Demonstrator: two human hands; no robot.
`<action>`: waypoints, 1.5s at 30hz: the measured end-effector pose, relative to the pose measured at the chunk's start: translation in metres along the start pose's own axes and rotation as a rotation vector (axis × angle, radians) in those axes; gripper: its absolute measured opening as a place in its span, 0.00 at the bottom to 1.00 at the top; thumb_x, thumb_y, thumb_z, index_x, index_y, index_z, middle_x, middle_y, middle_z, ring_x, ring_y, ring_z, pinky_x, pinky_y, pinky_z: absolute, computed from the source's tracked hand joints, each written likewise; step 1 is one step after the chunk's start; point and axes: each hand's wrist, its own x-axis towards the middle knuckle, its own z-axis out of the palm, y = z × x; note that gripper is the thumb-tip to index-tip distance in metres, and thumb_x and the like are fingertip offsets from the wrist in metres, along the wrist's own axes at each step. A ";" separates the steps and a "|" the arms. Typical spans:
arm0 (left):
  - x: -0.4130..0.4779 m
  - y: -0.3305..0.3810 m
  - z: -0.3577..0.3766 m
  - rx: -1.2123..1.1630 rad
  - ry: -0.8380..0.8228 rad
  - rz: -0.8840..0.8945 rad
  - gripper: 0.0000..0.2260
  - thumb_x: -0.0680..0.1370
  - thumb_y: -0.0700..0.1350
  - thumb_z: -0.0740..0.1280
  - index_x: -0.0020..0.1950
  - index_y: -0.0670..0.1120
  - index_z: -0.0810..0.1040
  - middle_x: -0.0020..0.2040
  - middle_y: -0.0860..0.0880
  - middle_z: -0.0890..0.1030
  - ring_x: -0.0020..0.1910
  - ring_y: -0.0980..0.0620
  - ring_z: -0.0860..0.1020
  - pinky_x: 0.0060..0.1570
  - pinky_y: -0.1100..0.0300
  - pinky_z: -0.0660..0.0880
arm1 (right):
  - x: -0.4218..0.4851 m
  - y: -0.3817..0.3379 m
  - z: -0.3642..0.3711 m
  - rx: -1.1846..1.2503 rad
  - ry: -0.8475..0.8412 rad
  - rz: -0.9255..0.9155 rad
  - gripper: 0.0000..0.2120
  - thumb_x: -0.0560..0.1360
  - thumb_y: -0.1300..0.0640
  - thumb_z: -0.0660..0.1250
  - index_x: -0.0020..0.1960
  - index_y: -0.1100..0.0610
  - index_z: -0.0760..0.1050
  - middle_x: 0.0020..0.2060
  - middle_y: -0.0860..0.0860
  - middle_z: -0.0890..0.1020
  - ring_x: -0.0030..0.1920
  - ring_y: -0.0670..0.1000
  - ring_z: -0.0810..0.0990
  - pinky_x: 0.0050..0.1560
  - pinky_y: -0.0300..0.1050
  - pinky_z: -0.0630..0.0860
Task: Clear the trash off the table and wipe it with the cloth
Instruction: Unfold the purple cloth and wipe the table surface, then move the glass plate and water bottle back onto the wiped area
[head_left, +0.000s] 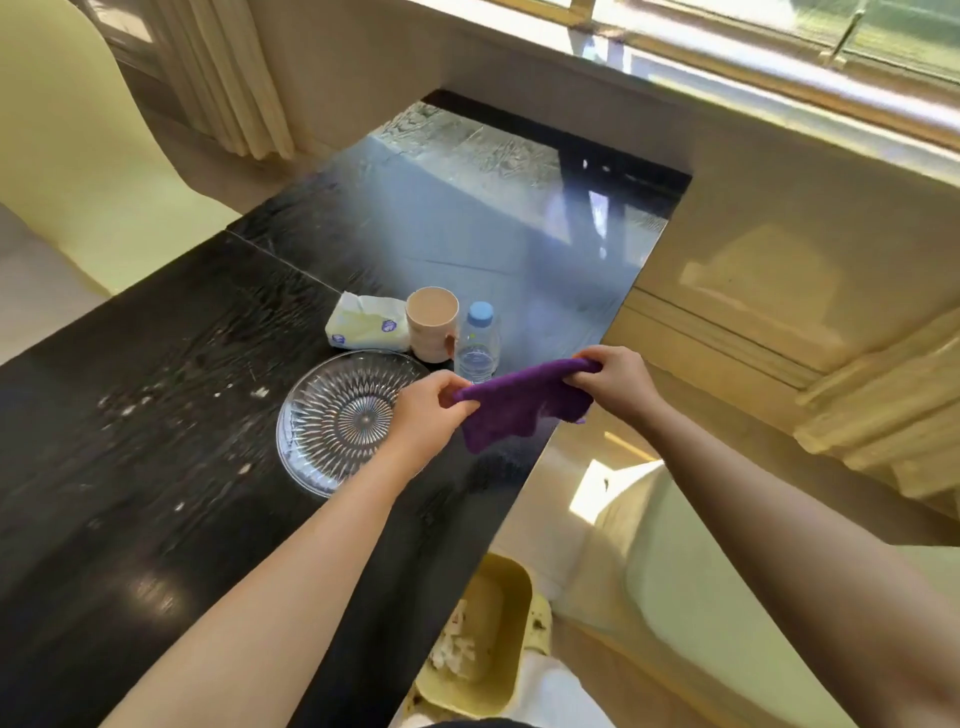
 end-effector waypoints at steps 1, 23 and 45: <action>0.007 0.003 0.005 0.005 -0.030 -0.007 0.05 0.72 0.40 0.71 0.48 0.44 0.81 0.40 0.52 0.81 0.37 0.60 0.76 0.36 0.72 0.71 | 0.010 0.000 -0.005 0.008 0.000 0.004 0.05 0.71 0.61 0.67 0.40 0.52 0.79 0.34 0.49 0.79 0.36 0.46 0.76 0.35 0.37 0.72; 0.141 0.036 0.140 0.099 0.046 -0.393 0.06 0.77 0.40 0.61 0.53 0.45 0.71 0.49 0.44 0.78 0.48 0.45 0.78 0.48 0.51 0.76 | 0.197 0.081 -0.016 -0.118 -0.248 0.082 0.08 0.72 0.59 0.64 0.34 0.53 0.72 0.35 0.53 0.77 0.39 0.52 0.74 0.29 0.40 0.64; 0.126 0.030 0.141 0.034 -0.065 -0.616 0.22 0.77 0.42 0.62 0.72 0.45 0.67 0.70 0.43 0.72 0.68 0.45 0.70 0.67 0.52 0.67 | 0.220 0.052 0.024 -0.422 -0.449 -0.172 0.27 0.74 0.56 0.65 0.72 0.57 0.64 0.67 0.59 0.73 0.66 0.61 0.71 0.65 0.53 0.70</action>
